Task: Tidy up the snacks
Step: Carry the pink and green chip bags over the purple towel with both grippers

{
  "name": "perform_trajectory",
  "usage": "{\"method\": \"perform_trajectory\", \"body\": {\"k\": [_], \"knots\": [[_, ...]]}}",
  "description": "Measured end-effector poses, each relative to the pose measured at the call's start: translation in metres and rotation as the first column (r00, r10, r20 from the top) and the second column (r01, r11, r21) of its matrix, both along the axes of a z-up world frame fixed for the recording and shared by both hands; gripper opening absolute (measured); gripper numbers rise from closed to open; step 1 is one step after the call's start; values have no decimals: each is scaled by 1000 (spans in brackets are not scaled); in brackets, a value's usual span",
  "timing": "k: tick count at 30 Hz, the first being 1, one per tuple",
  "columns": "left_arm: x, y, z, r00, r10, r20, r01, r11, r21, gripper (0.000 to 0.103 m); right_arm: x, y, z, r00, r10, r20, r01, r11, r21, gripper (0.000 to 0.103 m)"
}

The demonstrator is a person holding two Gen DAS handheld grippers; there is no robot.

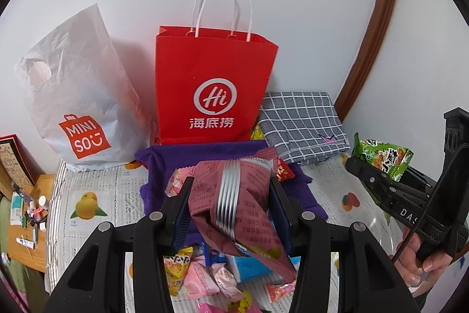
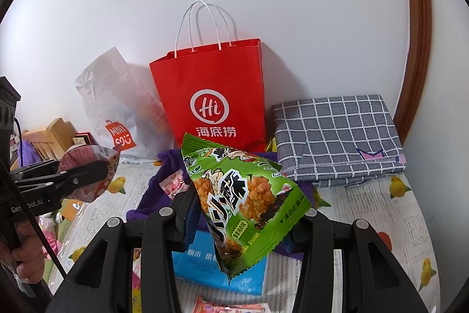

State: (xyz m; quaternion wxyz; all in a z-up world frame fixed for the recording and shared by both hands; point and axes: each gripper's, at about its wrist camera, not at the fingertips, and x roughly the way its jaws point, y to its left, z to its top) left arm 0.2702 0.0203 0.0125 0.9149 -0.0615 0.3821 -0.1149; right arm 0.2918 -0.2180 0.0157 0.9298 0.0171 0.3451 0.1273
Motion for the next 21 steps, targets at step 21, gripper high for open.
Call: {"method": "perform_trajectory", "body": {"k": [21], "knots": [[65,33,-69,987,62,-149,-63,998,-6,46,66,-2,-90,996,-12,-92,15,999,28,44]]}}
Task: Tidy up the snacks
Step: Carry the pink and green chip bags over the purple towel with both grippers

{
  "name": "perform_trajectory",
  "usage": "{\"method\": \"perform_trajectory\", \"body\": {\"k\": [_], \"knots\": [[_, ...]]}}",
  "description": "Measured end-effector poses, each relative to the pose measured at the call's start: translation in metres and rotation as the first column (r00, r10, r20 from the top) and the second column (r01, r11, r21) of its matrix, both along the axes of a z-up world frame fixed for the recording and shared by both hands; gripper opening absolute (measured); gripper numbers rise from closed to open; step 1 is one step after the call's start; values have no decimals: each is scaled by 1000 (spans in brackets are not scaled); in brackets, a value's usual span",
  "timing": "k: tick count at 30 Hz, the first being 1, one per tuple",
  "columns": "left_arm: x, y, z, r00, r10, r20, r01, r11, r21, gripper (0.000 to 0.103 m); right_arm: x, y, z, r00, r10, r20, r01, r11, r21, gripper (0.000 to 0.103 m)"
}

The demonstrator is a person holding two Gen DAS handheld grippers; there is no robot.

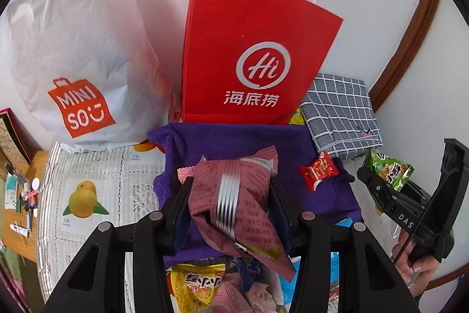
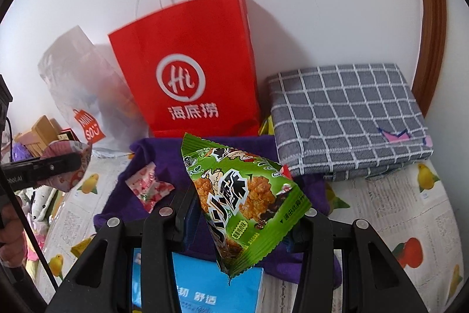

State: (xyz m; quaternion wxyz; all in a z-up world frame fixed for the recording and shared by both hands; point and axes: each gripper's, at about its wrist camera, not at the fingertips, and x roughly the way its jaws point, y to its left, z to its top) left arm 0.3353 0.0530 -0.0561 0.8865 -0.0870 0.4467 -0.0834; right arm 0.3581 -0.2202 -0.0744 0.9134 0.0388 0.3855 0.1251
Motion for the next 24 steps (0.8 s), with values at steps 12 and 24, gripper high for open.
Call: {"method": "perform_trajectory", "body": {"k": [12,24], "knots": [[8,2,-26,998,9,-67,-9,1000,3,46,9,-6,-30,998,-8,-63,7,1000,-21,44],[7,3,-41,995,13,-95,-12,1000,4,46,20,-9,-63,988,-19,-155,15,1000,-24,45]]}}
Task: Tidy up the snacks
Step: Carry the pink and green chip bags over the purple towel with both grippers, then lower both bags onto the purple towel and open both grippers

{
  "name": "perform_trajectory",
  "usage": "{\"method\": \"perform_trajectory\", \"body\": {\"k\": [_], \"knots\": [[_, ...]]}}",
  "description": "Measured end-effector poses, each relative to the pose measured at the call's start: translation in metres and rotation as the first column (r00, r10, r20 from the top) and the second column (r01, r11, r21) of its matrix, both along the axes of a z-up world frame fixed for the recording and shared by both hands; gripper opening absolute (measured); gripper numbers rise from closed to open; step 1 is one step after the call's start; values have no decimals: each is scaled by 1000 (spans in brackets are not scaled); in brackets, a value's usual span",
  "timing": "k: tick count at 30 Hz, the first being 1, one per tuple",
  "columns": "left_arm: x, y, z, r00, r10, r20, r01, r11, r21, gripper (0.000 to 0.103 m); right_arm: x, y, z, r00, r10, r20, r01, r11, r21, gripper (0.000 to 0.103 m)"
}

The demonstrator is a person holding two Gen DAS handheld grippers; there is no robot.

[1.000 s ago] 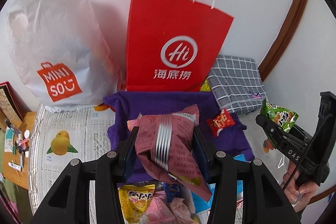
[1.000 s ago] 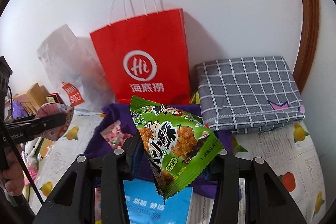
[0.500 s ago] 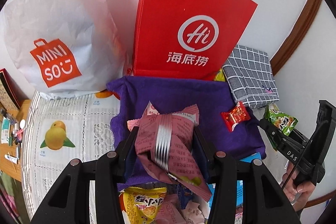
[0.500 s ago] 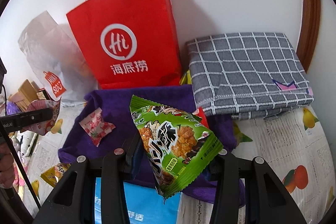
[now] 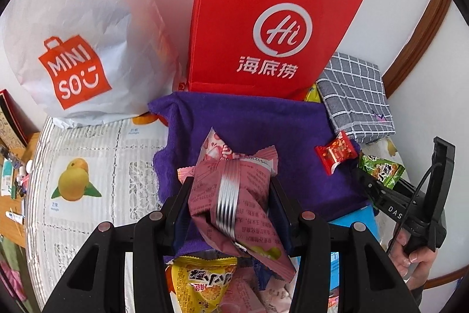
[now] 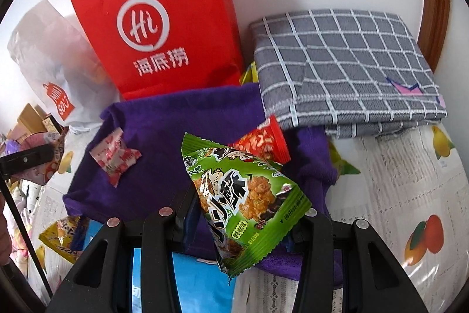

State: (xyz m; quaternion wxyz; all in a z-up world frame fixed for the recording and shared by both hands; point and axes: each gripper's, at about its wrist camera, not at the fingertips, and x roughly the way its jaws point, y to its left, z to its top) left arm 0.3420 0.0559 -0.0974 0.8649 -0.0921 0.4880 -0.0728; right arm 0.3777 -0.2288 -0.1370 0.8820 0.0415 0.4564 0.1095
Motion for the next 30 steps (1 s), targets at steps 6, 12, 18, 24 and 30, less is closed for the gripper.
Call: {"method": "perform_trajectory", "body": {"k": [6,12,18,24,30], "knots": [[4,4,-14,1000,12,-19,-12,1000,-18,46,3,3,-9,999,16,-39,-15,1000,15,45],[11,2,-29,999,24,-45,-25,999,-20,46,7,4,-16,998,13,-66,-12,1000,13,44],[17,3,-44,996,60,-65,-62,998,-20,46,9,5,-19,996,17,-87,-16,1000,9,44],[22,5,-55,995,69,-71,-75,994,-83,46,10,3,-19,996,11,-89,-10,1000,4,45],[23,1,-55,997,69,-46,-73,994,-86,47,5,2,-9,998,14,-62,-14,1000,-9,59]]}}
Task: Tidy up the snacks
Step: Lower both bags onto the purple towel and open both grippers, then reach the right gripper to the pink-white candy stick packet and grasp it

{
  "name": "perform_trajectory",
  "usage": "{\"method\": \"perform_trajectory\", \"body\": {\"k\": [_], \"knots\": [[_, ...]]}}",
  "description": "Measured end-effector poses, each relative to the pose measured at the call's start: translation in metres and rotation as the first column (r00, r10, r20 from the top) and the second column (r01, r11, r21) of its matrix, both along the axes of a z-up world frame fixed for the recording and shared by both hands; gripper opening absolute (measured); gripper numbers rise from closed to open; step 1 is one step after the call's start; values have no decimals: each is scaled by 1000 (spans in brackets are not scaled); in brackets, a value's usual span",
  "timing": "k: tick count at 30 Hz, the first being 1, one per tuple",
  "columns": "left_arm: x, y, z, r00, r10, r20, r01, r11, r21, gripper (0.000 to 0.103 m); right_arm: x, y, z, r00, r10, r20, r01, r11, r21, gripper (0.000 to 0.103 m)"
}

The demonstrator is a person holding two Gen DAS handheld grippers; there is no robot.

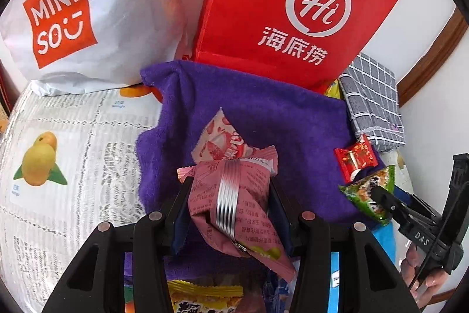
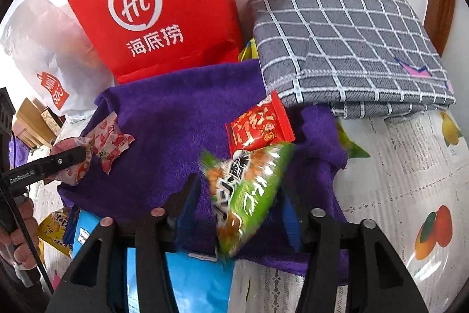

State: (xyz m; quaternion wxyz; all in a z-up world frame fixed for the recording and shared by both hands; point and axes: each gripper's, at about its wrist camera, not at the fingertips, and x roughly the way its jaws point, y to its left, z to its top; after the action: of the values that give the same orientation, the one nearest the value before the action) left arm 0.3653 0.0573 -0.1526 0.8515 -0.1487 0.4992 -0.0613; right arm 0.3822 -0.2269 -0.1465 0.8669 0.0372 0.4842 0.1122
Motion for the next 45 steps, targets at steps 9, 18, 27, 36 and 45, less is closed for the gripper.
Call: {"method": "perform_trajectory", "body": {"k": [9,18,27,36,45], "knots": [[-15,-2,23,1000,25,17,-26,998,50,62,-19,-4,35,996,-10,93,9,1000,8,63],[-67,0,60,998,-32,61,29,998,48,62,-86,-8,67,985,-7,171,4,1000,15,63],[-127,8,71,997,-51,58,48,998,39,62,-156,-20,47,997,-31,63,28,998,53,63],[-168,12,60,997,-53,51,54,999,-9,62,-201,-7,11,998,-13,-54,21,988,152,63],[-206,33,56,997,-37,65,32,997,72,62,-179,-4,-17,977,-186,-102,203,959,198,63]]}}
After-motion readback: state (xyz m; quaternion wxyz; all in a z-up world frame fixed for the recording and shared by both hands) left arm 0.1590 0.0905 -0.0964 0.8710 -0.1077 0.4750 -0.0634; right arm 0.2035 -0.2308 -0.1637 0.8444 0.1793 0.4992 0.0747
